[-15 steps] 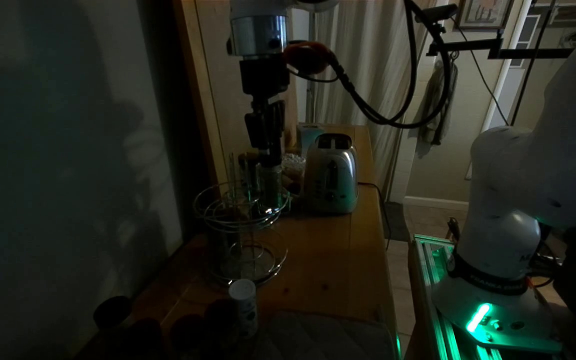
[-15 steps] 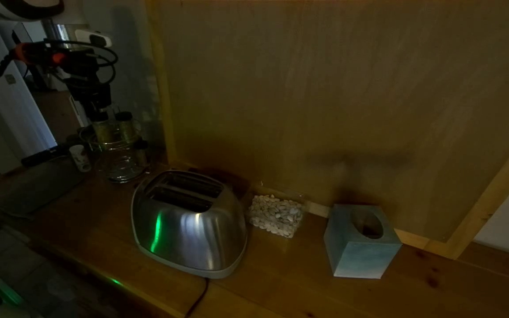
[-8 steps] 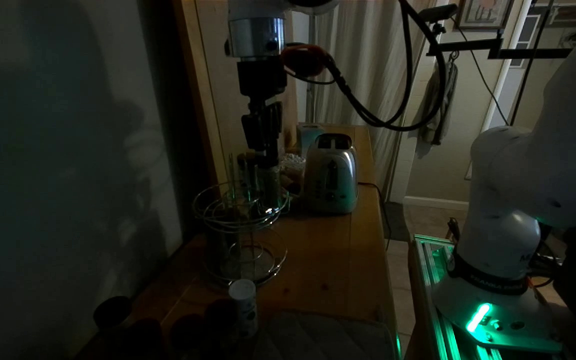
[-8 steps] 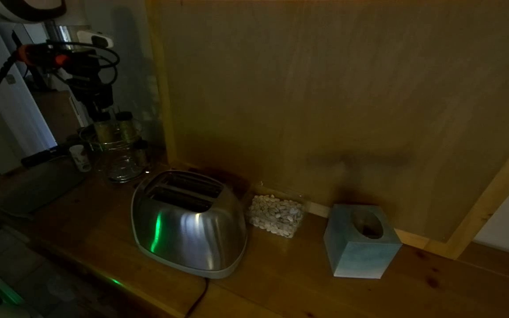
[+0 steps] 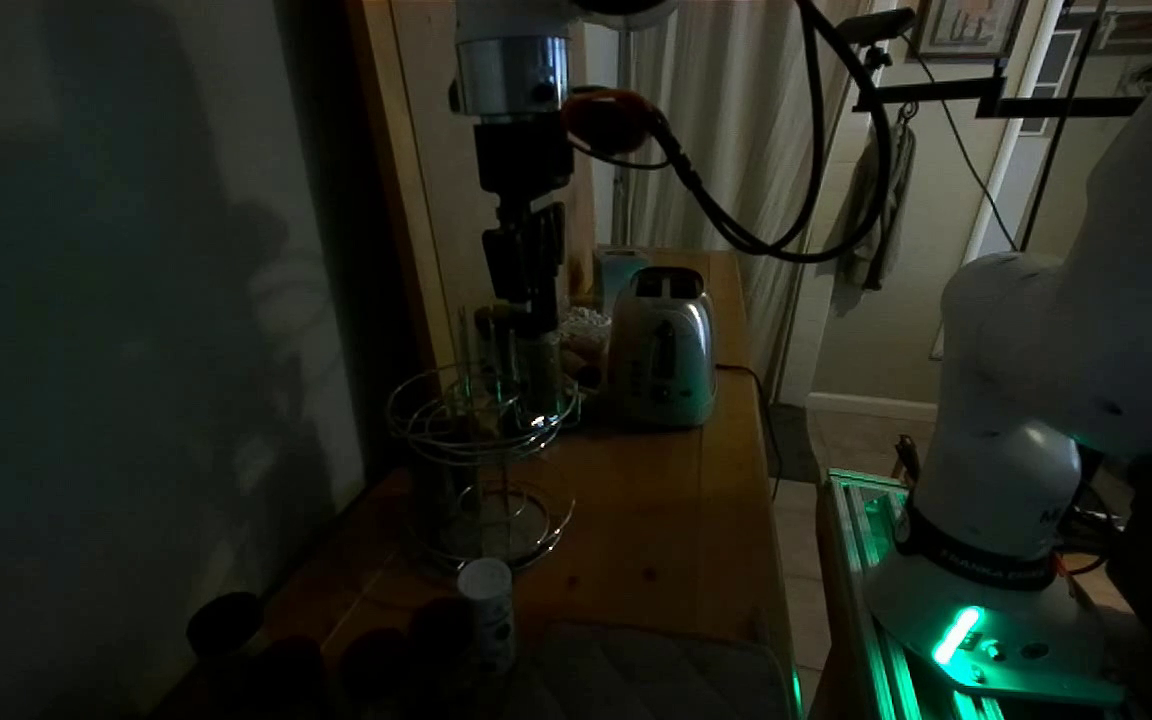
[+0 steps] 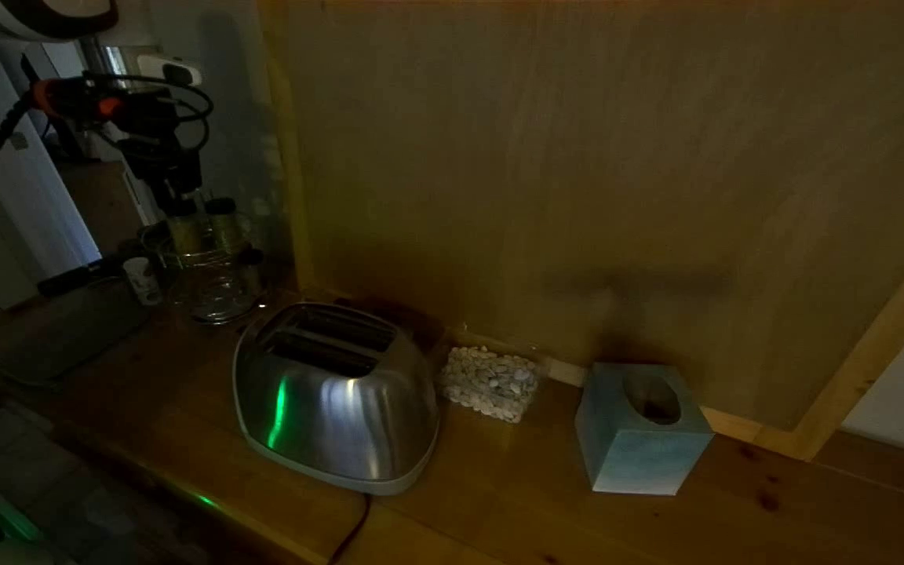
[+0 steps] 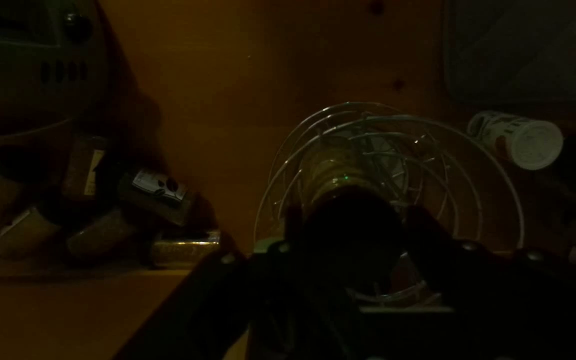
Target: Pick up the black lid on the left and put it on the brown container on the salt rack
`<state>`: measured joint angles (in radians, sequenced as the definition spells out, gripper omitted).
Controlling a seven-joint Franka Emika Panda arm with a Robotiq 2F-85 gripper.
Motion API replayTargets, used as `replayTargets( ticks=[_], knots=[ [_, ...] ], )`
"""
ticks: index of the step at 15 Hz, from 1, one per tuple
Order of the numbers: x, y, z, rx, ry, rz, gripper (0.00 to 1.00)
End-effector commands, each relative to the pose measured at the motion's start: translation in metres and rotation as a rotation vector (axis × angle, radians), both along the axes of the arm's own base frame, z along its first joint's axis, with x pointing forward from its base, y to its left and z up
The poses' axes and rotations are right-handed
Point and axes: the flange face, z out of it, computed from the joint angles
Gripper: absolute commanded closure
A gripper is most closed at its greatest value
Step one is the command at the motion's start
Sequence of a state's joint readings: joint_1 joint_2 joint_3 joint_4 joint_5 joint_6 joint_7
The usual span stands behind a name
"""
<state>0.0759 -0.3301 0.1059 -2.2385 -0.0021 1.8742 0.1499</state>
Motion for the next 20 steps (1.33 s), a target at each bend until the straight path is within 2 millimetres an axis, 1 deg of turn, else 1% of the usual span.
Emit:
replayTargets(
  ticks=[1, 2, 3, 7, 10, 12, 14, 17, 20],
  knots=[
    [0.006, 0.002, -0.002, 0.01, 0.008, 0.012, 0.12],
    [0.006, 0.003, -0.002, 0.011, 0.009, 0.013, 0.05],
    [0.006, 0.003, -0.002, 0.011, 0.01, 0.013, 0.01],
    [0.005, 0.001, 0.0, 0.012, 0.008, 0.01, 0.0],
    [0.0, -0.002, 0.008, 0.008, -0.003, 0.007, 0.0],
    [-0.004, -0.005, 0.019, 0.01, -0.022, 0.004, 0.0],
    [-0.011, -0.008, 0.034, 0.015, -0.048, 0.001, 0.0],
    [-0.026, -0.011, 0.065, 0.03, -0.102, -0.002, 0.0],
    [-0.042, -0.013, 0.091, 0.028, -0.156, -0.001, 0.0]
  ],
)
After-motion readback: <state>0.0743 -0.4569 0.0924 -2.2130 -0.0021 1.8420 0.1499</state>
